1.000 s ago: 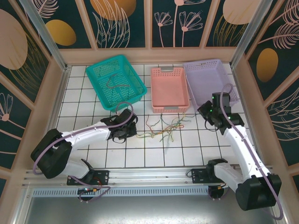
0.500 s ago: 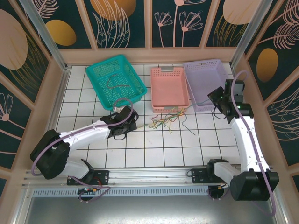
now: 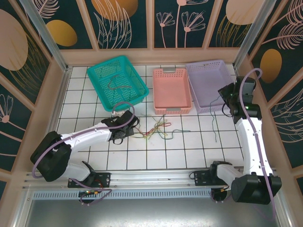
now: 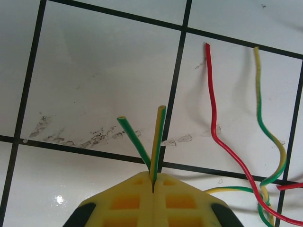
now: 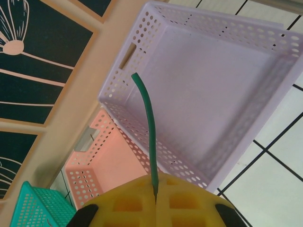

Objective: Untangle the cables

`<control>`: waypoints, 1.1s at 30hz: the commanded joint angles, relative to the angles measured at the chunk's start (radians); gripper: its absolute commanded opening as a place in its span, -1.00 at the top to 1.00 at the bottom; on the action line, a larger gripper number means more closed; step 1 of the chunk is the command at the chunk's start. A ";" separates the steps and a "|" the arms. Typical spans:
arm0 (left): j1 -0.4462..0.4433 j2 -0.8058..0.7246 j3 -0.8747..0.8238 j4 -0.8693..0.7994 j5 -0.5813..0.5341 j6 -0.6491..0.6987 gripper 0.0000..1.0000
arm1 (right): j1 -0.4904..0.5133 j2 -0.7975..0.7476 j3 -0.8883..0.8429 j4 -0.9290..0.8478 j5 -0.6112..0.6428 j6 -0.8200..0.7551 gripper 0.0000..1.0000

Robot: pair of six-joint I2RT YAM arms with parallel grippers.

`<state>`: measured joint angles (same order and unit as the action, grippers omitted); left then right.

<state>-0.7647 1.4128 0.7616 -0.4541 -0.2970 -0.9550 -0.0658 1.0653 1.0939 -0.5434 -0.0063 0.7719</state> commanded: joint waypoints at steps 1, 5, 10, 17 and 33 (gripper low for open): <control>0.002 0.011 0.028 -0.028 -0.024 -0.002 1.00 | 0.010 -0.021 -0.008 0.038 -0.036 0.015 1.00; 0.003 -0.009 0.056 -0.046 -0.024 -0.001 0.40 | 0.053 -0.031 0.029 0.044 -0.019 -0.008 1.00; 0.003 -0.074 0.122 -0.091 -0.028 -0.002 -0.22 | 0.118 -0.042 0.082 0.089 -0.036 -0.055 1.00; 0.002 -0.208 0.265 0.006 0.012 0.132 -0.30 | 0.215 -0.003 0.209 0.154 -0.087 -0.176 1.00; 0.003 -0.115 0.402 0.569 0.382 0.527 -0.36 | 0.298 0.170 0.456 0.169 -0.290 -0.321 1.00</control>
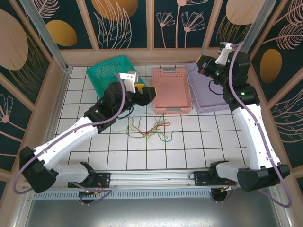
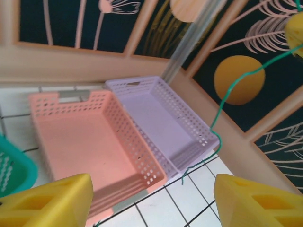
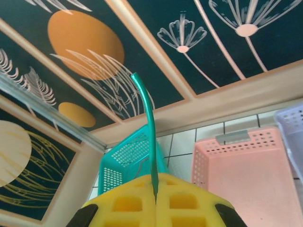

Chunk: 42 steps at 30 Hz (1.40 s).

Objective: Untangle the cables

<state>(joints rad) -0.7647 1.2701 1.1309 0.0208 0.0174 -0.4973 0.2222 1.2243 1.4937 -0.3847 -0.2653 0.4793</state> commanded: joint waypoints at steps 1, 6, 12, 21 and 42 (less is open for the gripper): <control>0.003 0.041 0.043 0.096 0.058 0.069 -0.36 | 0.015 0.026 0.073 0.002 -0.023 -0.028 1.00; 0.002 0.061 0.051 0.074 -0.027 0.045 -0.34 | 0.040 0.100 0.139 0.002 0.002 -0.023 1.00; 0.002 0.011 0.022 0.044 -0.095 0.026 -0.32 | 0.075 0.178 0.226 -0.057 0.103 -0.037 1.00; 0.003 -0.113 -0.045 -0.051 -0.253 -0.032 -0.31 | 0.152 0.330 0.316 -0.173 0.273 -0.030 1.00; 0.002 -0.249 -0.141 -0.165 -0.343 -0.112 -0.27 | 0.211 0.498 0.435 -0.255 0.446 -0.042 1.00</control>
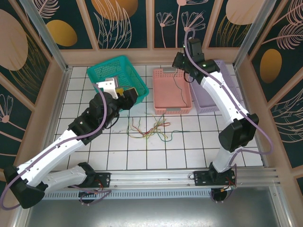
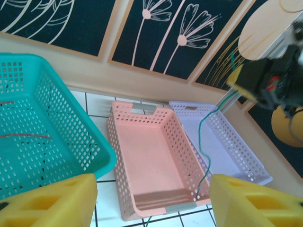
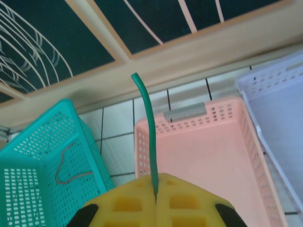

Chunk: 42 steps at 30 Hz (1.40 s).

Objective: Untangle the cables

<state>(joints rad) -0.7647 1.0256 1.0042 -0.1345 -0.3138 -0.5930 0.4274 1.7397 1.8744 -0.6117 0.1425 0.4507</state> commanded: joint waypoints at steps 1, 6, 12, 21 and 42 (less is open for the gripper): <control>0.002 -0.003 -0.016 -0.008 -0.010 -0.015 -0.27 | 0.007 -0.016 0.061 -0.030 0.036 -0.020 1.00; 0.002 0.020 -0.011 0.000 0.004 -0.010 -0.27 | 0.006 -0.006 0.084 -0.036 0.029 -0.033 1.00; 0.002 0.042 -0.005 0.008 0.024 -0.014 -0.27 | 0.005 0.025 0.088 -0.040 0.025 -0.050 1.00; 0.003 0.027 -0.001 -0.018 0.013 -0.020 -0.27 | 0.004 0.174 0.022 0.026 -0.038 -0.032 1.00; 0.003 -0.029 0.002 -0.111 -0.036 -0.069 -0.34 | -0.139 0.508 0.223 -0.020 -0.414 0.272 0.14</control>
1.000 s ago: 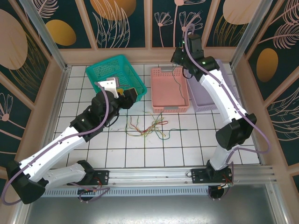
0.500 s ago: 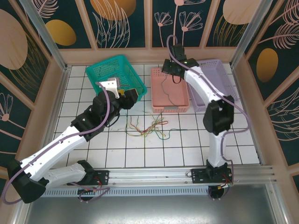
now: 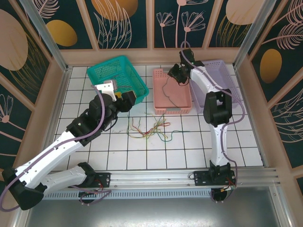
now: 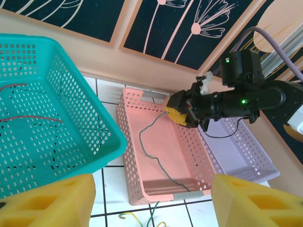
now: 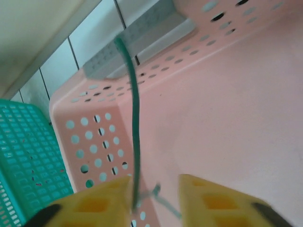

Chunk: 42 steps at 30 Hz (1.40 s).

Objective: Untangle the cables

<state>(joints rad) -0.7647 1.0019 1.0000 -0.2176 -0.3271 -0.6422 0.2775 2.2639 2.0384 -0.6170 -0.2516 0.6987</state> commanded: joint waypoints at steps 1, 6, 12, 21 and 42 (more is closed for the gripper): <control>0.003 -0.003 0.006 -0.035 -0.021 -0.025 -0.34 | 0.008 -0.028 0.063 -0.021 -0.011 0.024 0.09; 0.003 0.013 0.002 -0.090 -0.036 -0.080 -0.36 | 0.010 -0.132 0.010 -0.019 0.054 0.022 -0.02; 0.003 0.017 -0.010 -0.111 -0.041 -0.123 -0.34 | 0.025 -0.270 -0.109 0.008 0.149 -0.020 0.34; 0.003 0.025 -0.021 -0.228 -0.067 -0.238 -0.23 | 0.062 -0.585 -0.572 0.190 0.195 -0.124 0.46; 0.002 0.082 -0.059 -0.180 0.017 -0.303 -0.19 | 0.093 0.036 -0.108 -0.097 0.307 -0.473 0.19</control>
<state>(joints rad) -0.7647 1.0996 0.9115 -0.4152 -0.2966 -0.9478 0.3626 2.2696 1.8446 -0.6151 0.0017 0.2638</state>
